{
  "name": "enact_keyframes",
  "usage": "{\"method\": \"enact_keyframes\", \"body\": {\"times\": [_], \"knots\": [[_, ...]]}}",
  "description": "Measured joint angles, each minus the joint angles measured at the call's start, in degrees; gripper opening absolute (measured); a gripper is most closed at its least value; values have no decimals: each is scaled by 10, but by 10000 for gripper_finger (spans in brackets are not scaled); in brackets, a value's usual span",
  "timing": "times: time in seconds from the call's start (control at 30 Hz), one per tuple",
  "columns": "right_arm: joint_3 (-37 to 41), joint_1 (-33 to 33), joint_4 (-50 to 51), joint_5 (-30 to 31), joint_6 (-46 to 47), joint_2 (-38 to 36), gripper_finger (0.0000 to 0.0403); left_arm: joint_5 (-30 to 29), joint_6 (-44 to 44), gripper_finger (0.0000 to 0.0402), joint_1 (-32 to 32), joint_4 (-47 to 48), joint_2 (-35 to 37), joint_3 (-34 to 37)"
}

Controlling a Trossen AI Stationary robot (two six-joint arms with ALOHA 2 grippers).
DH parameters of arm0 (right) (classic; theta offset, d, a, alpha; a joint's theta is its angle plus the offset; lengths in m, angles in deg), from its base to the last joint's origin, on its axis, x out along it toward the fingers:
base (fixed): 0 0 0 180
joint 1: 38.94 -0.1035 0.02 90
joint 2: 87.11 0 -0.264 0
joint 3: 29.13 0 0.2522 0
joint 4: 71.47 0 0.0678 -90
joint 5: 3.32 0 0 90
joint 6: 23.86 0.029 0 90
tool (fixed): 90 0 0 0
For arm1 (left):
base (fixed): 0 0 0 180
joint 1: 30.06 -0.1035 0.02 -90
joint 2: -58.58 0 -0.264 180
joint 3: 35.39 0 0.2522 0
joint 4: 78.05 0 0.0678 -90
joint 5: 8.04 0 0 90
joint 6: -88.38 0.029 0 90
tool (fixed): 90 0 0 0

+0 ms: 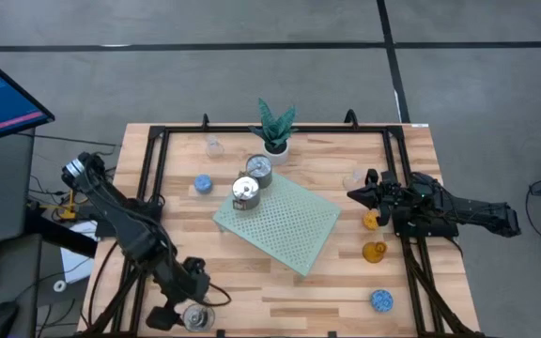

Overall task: Pick & Place candle stick holders
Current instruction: Put the silver scented candle on the shelf

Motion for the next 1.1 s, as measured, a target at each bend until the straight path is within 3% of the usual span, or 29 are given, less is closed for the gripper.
{"method": "enact_keyframes", "body": {"times": [0.17, 0.33, 0.5, 0.63, 0.9, 1.1], "knots": [[0, 0, 0, 0, 0, 0, 0, -45, 44, 386, 12, -2, -24, 0], [0, 0, 0, 0, 0, 0, 0, -83, 21, 378, 13, -2, -33, 0], [0, 0, 0, 0, 0, 0, 0, -180, 39, 370, 12, -2, -33, 0], [0, 0, 0, 0, 0, 0, 0, -215, 30, 368, 8, -2, -33, 0], [0, 0, 0, 0, 0, 0, 0, -225, 57, 368, 8, -1, -33, 0], [0, 0, 0, 0, 0, 0, 0, -195, 102, 387, 7, 6, -24, 0]]}}
